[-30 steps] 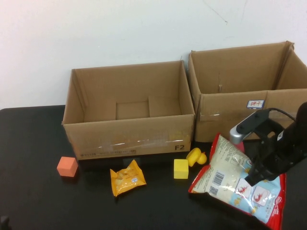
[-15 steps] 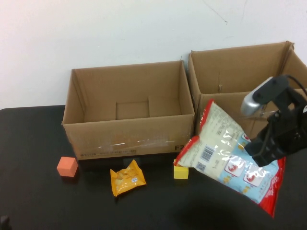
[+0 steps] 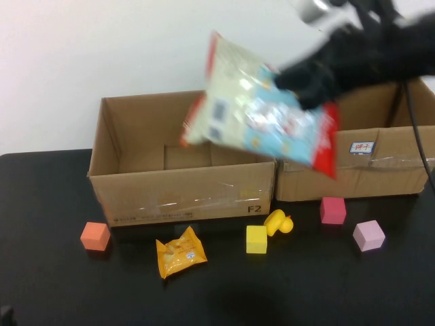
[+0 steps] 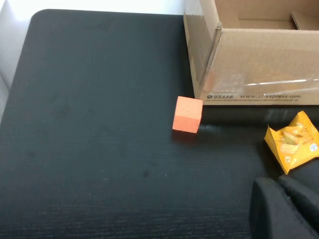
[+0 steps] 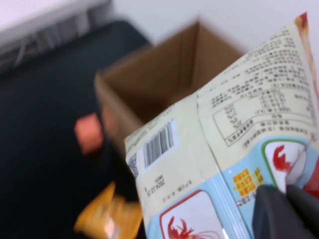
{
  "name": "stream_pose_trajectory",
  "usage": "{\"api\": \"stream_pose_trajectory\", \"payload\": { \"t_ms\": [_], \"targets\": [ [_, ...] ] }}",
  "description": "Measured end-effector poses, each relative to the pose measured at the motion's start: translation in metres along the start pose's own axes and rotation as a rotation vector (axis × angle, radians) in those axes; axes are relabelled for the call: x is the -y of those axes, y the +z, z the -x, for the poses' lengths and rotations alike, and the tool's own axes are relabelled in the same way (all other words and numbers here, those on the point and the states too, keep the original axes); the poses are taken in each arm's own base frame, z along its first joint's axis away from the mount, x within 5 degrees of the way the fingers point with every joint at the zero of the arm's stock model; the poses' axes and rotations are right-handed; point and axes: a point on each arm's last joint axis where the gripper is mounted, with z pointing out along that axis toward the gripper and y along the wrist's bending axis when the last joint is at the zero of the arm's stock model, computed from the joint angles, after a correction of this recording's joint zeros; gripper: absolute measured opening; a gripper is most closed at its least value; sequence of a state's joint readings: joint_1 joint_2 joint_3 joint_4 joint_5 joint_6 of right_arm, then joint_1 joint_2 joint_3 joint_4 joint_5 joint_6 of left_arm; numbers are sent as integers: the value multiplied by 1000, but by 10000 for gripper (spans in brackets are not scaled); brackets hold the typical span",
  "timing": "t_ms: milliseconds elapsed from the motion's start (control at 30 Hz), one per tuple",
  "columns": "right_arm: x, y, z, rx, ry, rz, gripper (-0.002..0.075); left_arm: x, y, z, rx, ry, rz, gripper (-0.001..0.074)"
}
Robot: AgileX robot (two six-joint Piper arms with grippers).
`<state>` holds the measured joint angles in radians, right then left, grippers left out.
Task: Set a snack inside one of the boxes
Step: Place the potato chip in the potato chip box
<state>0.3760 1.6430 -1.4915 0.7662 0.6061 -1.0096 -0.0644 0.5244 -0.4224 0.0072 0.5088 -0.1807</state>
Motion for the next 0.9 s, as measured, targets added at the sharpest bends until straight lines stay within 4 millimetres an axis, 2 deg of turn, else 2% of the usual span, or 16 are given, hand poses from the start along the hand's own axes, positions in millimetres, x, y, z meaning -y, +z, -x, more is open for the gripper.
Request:
{"api": "stream_pose_trajectory", "payload": {
  "t_ms": [100, 233, 400, 500, 600, 700, 833, 900],
  "targets": [
    [6, 33, 18, 47, -24, -3, 8, 0, 0, 0, 0, 0, 0, -2],
    [10, 82, 33, 93, -74, -3, 8, 0, 0, 0, 0, 0, 0, -2],
    [17, 149, 16, 68, -87, 9, 32, 0, 0, 0, 1, 0, 0, -2],
    [21, 172, 0, 33, -56, 6, 137, 0, 0, 0, 1, 0, 0, -2],
    [24, 176, -4, 15, -45, -8, 295, 0, 0, 0, 1, 0, 0, -2],
    [24, 173, -1, 9, -28, -21, 411, 0, 0, 0, 1, 0, 0, -2],
    [18, 150, 12, -42, -19, 13, 428, 1, 0, 0, 0, -26, -16, -2],
    [12, 124, 27, -75, -22, 21, 410, 3, 0, 2, 23, -55, -37, -2]
  ]
}}
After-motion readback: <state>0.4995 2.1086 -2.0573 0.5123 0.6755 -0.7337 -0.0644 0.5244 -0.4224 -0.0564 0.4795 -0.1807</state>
